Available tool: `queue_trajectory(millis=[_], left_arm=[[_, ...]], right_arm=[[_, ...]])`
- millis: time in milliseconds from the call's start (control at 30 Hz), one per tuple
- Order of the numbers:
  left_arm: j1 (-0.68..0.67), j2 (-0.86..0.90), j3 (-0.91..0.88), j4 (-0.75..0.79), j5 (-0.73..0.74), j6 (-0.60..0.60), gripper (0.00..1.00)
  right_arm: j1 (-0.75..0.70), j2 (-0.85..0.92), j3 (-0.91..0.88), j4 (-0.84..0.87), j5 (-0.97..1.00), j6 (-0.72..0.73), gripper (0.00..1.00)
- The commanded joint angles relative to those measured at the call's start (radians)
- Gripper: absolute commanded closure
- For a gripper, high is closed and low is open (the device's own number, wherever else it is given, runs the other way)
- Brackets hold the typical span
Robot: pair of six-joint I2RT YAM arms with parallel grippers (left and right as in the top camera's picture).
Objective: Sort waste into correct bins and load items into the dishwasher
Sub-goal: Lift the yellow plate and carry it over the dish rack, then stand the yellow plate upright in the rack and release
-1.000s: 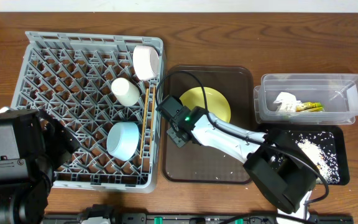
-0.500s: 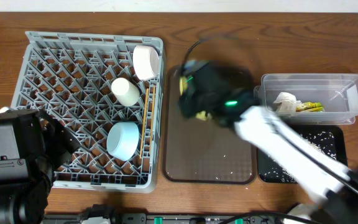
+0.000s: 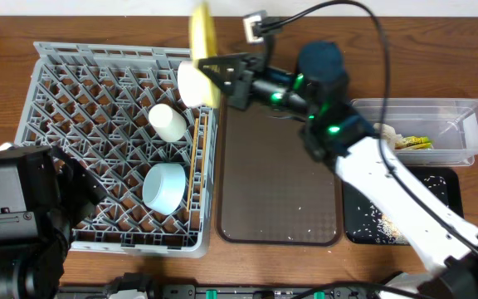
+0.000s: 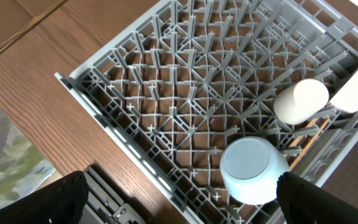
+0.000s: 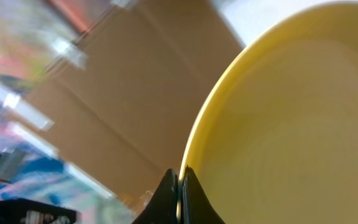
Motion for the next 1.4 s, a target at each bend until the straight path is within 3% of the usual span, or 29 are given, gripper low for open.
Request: queue_trajectory(millis=[0,400,533,867,1100,1200,1267,1333,1367], left_arm=[[0.004,0.0,0.0,-0.003,-0.016,0.013,0.02],[0.004,0.0,0.0,-0.003,-0.016,0.013,0.02],[0.004,0.0,0.0,-0.003,-0.016,0.013,0.02],[0.004,0.0,0.0,-0.003,-0.016,0.013,0.02],[0.004,0.0,0.0,-0.003,-0.016,0.013,0.02],[0.004,0.0,0.0,-0.003,-0.016,0.013,0.02],[0.004,0.0,0.0,-0.003,-0.016,0.013,0.02],[0.004,0.0,0.0,-0.003,-0.016,0.013,0.02],[0.004,0.0,0.0,-0.003,-0.016,0.013,0.02]], right_arm=[[0.08,0.084,0.005,0.176,-0.042,0.142,0.99],[0.259,0.463,0.005,0.769,0.119,0.378,0.99],[0.292,0.567,0.005,0.871,0.222,0.472,0.99],[0.361,0.618,0.005,0.848,0.444,0.492,0.99],[0.367,0.618,0.005,0.839,0.467,0.492,0.98],[0.367,0.618,0.005,0.839,0.467,0.492,0.84],[0.367,0.618,0.005,0.844,0.467,0.492,0.81],[0.367,0.618,0.005,0.846,0.467,0.492,0.67],[0.366,0.618,0.005,0.846,0.466,0.492,0.67]])
